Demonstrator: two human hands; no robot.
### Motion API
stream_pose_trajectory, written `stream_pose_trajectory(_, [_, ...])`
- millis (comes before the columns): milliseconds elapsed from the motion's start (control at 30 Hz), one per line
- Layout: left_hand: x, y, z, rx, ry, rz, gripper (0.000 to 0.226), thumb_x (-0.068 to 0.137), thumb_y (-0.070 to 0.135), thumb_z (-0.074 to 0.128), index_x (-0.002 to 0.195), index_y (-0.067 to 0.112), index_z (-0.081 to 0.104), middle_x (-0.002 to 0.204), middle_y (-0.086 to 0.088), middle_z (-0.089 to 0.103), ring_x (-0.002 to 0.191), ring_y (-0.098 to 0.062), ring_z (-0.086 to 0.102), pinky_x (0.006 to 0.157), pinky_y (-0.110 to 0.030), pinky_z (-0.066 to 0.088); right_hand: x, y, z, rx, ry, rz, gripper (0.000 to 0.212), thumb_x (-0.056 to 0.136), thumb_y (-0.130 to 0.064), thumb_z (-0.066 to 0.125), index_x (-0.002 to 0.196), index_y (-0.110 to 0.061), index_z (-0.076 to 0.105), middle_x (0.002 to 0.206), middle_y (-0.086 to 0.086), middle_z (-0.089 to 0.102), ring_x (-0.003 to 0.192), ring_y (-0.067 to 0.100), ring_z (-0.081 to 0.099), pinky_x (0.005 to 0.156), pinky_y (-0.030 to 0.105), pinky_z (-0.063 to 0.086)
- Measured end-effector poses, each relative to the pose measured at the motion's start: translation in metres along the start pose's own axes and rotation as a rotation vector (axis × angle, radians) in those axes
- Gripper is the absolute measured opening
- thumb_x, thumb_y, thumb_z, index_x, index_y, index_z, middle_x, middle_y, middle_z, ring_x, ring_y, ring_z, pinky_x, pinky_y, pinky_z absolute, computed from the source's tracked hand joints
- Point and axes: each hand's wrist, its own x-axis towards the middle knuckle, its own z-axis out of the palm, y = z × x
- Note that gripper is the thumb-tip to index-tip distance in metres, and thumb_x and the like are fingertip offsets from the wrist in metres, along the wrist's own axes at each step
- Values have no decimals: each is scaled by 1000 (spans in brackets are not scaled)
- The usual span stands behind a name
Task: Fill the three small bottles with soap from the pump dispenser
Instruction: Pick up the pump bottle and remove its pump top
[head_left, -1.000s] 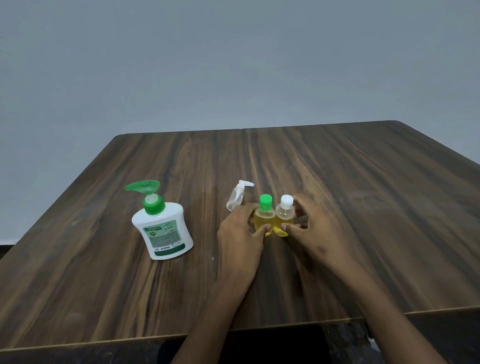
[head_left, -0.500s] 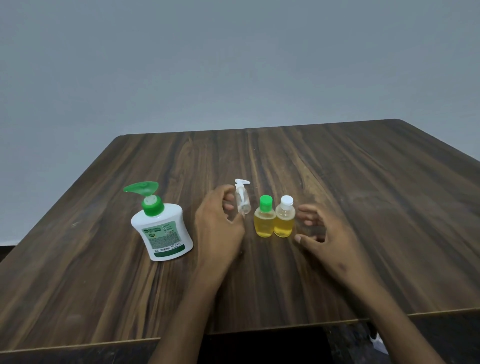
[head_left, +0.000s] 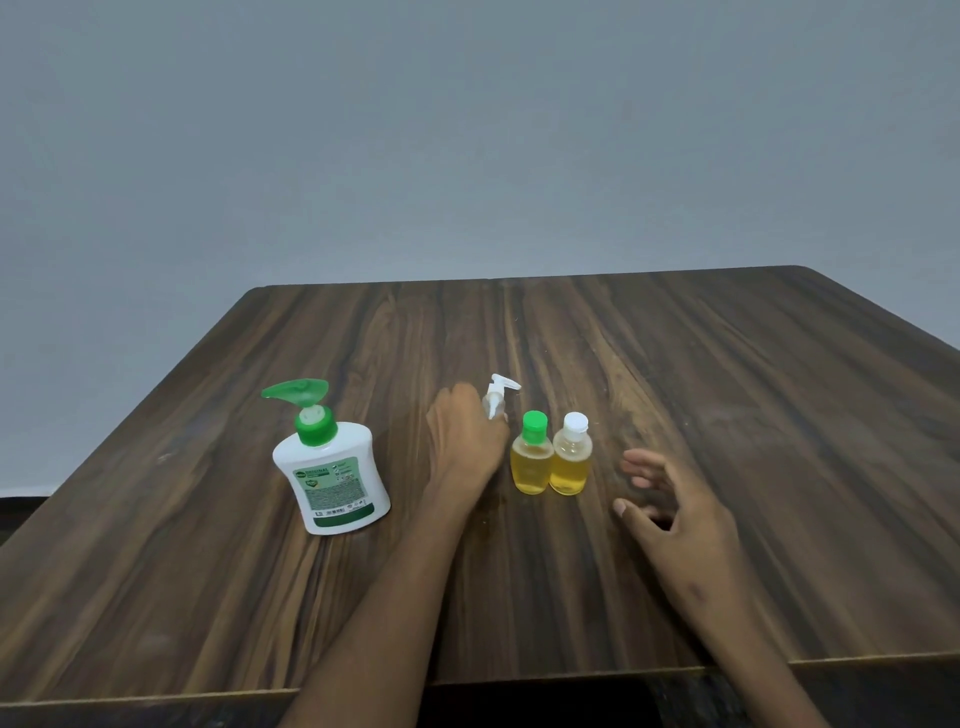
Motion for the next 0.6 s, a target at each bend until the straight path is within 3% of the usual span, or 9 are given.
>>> stream_pose_trajectory(267, [-8,-4,-4,62,-41,12,21,98,24,72,96,5,62,110,-22,69,107,-42,65,84,-45,47,1,-1,1,4,10,3,42,85,-1,79,116,-29,70,111,-15,73,103,-4,66,77,6,50])
stream_pose_trajectory(433, [-37,-6,-28,-167,162,-3,16,94,25,78,99,13,68,101,-2,66,97,-27,66,74,-33,35,-3,-25,-15,-8,132,-47,34,91,-4,74,114,-28,72,104,-15,75,99,-3,68,82,10,53])
stream_pose_trajectory(500, [-64,-4,-45,-277,261,69,19,90,22,83,101,22,68,100,7,64,94,-18,65,78,-32,41,-5,-48,-24,-1,176,-106,29,94,-8,70,114,-29,71,103,-16,75,98,1,70,85,18,56])
stream_pose_trajectory(600, [-112,-5,-66,-392,311,170,29,86,18,87,106,30,69,100,14,64,94,-4,63,80,-22,50,-7,-94,-30,3,173,-234,24,94,-16,70,113,-31,70,101,-15,75,97,7,71,81,16,55])
